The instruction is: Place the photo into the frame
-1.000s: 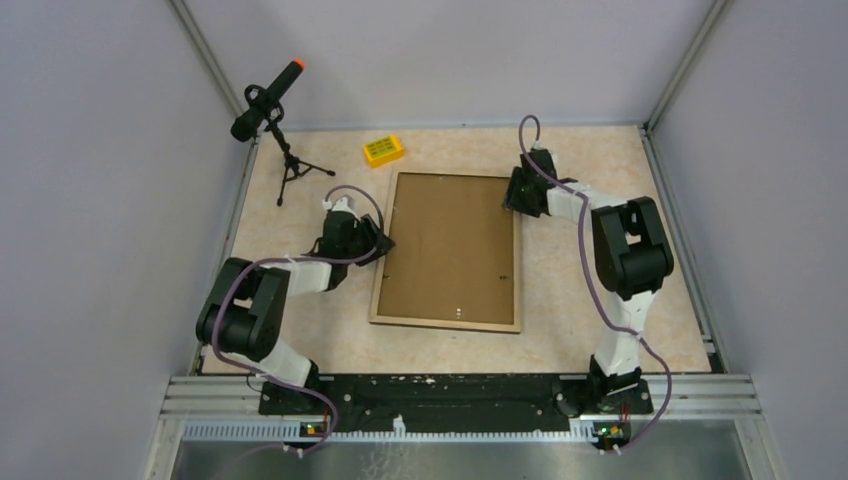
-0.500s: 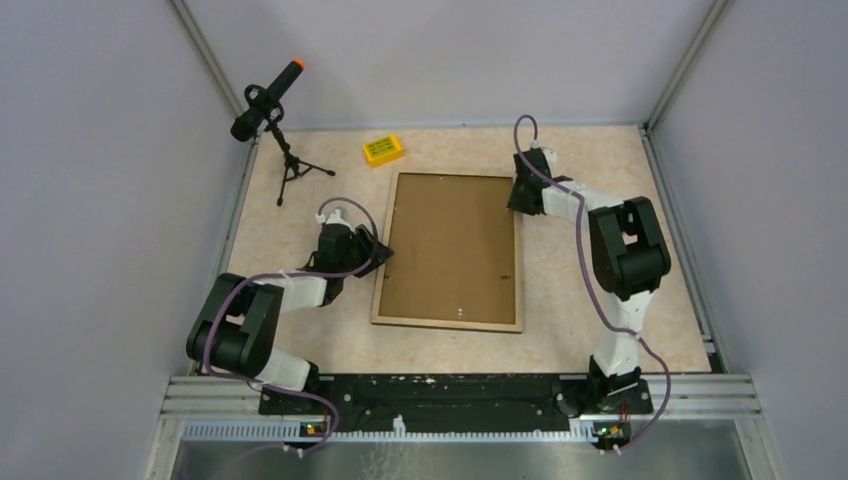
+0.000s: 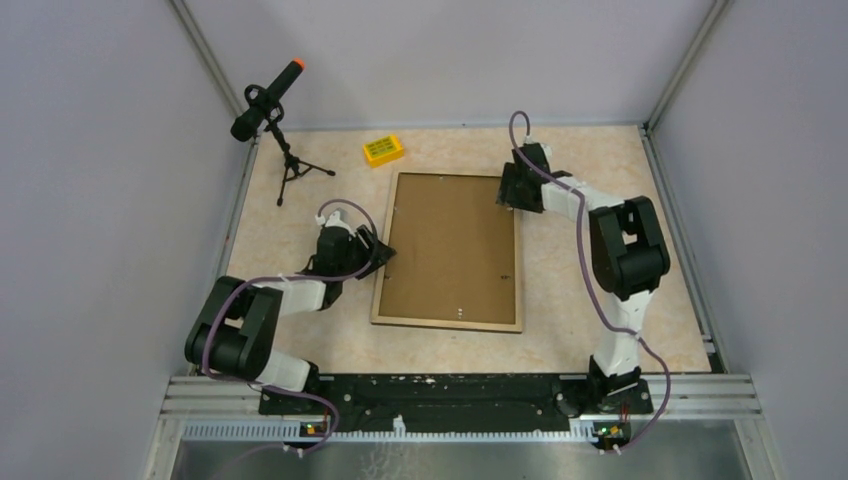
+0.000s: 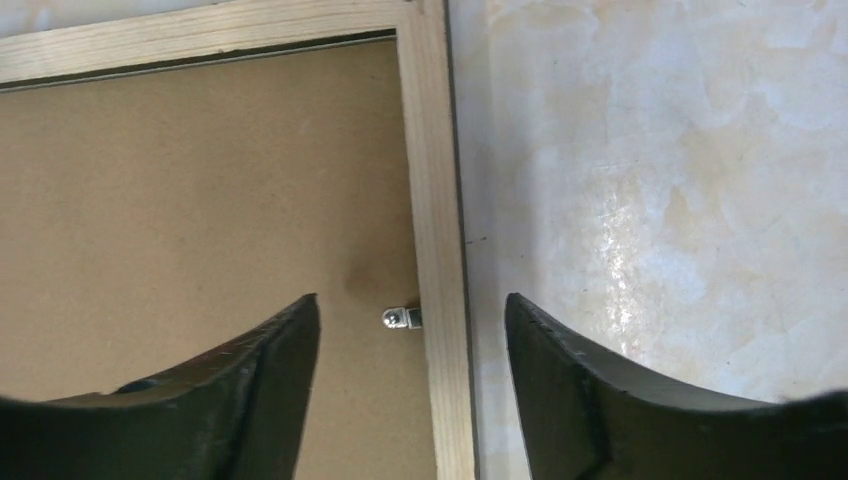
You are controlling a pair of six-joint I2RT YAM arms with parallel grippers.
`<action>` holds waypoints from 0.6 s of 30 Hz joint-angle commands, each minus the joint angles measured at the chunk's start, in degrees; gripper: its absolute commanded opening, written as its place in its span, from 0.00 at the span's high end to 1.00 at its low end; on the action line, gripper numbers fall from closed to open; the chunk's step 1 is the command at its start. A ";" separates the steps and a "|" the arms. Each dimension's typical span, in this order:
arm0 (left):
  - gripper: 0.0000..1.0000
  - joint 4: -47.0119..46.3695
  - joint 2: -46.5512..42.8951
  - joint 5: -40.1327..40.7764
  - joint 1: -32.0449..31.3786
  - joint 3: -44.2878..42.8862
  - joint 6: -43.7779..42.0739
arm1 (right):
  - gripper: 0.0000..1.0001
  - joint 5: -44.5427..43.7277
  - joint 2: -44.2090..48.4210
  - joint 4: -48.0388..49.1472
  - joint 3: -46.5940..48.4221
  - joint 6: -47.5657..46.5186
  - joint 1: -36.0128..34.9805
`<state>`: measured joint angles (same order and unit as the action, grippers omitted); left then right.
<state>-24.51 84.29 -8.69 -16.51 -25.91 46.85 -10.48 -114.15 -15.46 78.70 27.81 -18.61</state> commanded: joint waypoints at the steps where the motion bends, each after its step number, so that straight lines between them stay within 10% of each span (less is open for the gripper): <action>1: 0.34 1.17 -2.84 -1.90 -0.45 4.25 -0.40 | 0.29 2.67 6.89 0.70 -1.16 -5.60 -1.20; 18: 0.23 -1.15 -8.38 -8.94 -0.45 10.68 -0.09 | 0.26 20.11 18.29 9.89 -29.65 -1.19 -5.22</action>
<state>-28.18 76.82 -14.13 -16.64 -17.96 46.76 3.51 -94.52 -8.84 51.40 24.95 -21.91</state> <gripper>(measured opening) 0.768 0.749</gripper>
